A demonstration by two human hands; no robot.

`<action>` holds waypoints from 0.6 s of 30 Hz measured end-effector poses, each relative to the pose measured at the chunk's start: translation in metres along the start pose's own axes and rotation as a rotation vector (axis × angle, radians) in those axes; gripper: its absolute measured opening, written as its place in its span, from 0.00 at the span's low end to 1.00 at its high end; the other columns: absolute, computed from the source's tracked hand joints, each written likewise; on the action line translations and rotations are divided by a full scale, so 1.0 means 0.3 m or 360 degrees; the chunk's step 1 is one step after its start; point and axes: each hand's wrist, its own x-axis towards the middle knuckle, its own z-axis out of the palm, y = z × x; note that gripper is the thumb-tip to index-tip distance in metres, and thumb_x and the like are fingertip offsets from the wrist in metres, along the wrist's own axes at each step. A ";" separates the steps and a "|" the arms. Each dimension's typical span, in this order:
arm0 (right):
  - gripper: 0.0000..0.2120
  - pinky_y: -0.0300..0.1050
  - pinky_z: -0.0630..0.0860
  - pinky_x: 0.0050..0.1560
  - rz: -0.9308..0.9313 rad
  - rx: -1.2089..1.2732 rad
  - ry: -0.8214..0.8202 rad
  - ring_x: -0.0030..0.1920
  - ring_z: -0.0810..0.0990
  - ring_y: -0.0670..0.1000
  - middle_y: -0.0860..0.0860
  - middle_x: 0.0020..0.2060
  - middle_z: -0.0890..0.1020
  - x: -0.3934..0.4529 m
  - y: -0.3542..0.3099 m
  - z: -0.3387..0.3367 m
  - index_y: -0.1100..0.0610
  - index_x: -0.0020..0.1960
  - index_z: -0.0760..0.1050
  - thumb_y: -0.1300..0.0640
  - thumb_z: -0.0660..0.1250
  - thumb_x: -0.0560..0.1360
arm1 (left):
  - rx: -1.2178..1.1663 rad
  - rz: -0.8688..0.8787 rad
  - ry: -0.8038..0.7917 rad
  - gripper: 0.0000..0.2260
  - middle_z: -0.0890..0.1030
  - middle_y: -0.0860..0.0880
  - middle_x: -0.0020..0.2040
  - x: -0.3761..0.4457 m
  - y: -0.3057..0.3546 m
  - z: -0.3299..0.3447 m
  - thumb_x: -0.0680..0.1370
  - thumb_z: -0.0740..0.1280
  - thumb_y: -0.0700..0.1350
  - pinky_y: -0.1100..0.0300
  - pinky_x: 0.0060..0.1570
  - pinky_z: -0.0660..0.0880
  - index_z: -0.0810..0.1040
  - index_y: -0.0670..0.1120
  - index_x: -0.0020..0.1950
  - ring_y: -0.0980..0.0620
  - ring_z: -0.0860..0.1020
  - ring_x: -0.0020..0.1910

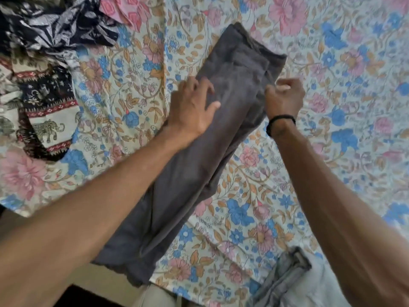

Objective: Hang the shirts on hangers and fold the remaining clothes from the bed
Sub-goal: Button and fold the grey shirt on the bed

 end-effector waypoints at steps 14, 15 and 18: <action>0.03 0.31 0.71 0.36 0.0782 0.0199 -0.0280 0.41 0.80 0.49 0.50 0.40 0.82 -0.829 0.324 0.114 0.57 0.47 0.79 0.58 0.71 0.79 | -0.0188 -0.0353 -0.0286 0.14 0.81 0.43 0.54 -0.557 -0.058 0.065 0.74 0.73 0.40 0.49 0.54 0.78 0.80 0.43 0.59 0.41 0.80 0.53; 0.03 0.37 0.74 0.41 0.0787 0.0210 -0.0218 0.44 0.81 0.53 0.52 0.41 0.82 -0.835 0.321 0.126 0.58 0.47 0.79 0.59 0.69 0.79 | -0.0193 -0.0364 -0.0288 0.13 0.82 0.43 0.52 -0.555 -0.069 0.054 0.74 0.74 0.41 0.51 0.53 0.78 0.81 0.43 0.58 0.41 0.81 0.51; 0.04 0.50 0.78 0.53 0.0929 0.0391 -0.0135 0.49 0.81 0.56 0.53 0.46 0.82 -0.840 0.295 0.135 0.58 0.52 0.79 0.59 0.66 0.81 | -0.0240 -0.0383 -0.0301 0.13 0.82 0.45 0.50 -0.557 -0.089 0.033 0.75 0.76 0.46 0.51 0.50 0.78 0.81 0.44 0.56 0.42 0.81 0.49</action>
